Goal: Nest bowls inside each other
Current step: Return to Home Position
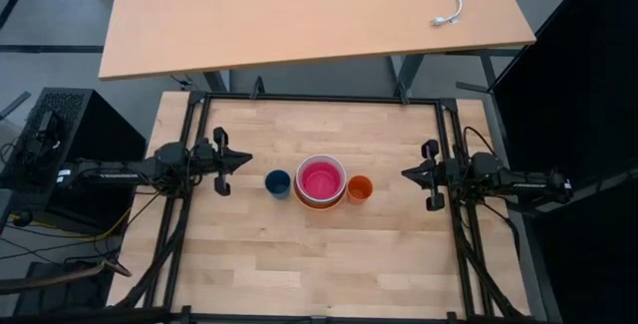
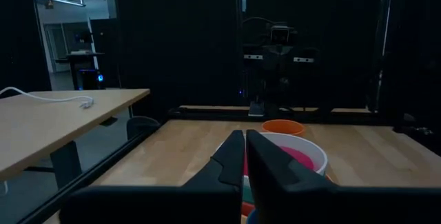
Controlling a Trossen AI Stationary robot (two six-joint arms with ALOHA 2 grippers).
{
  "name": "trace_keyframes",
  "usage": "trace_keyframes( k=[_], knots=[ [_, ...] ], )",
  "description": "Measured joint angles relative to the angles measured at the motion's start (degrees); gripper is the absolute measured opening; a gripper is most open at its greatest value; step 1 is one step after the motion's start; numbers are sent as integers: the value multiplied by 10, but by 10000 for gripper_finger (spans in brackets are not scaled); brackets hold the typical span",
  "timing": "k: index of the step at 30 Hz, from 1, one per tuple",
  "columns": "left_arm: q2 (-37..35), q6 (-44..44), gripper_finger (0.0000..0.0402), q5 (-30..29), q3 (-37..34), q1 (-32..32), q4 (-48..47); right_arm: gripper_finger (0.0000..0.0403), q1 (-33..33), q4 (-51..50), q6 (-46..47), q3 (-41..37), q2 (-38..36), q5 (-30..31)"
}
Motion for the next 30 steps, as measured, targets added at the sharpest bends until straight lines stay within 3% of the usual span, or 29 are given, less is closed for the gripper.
trace_keyframes(
  k=[30],
  knots=[
    [0, 0, 1, 0, 0, 0, 0, 0, 0, 0, 0, 0, 0, 0]
  ],
)
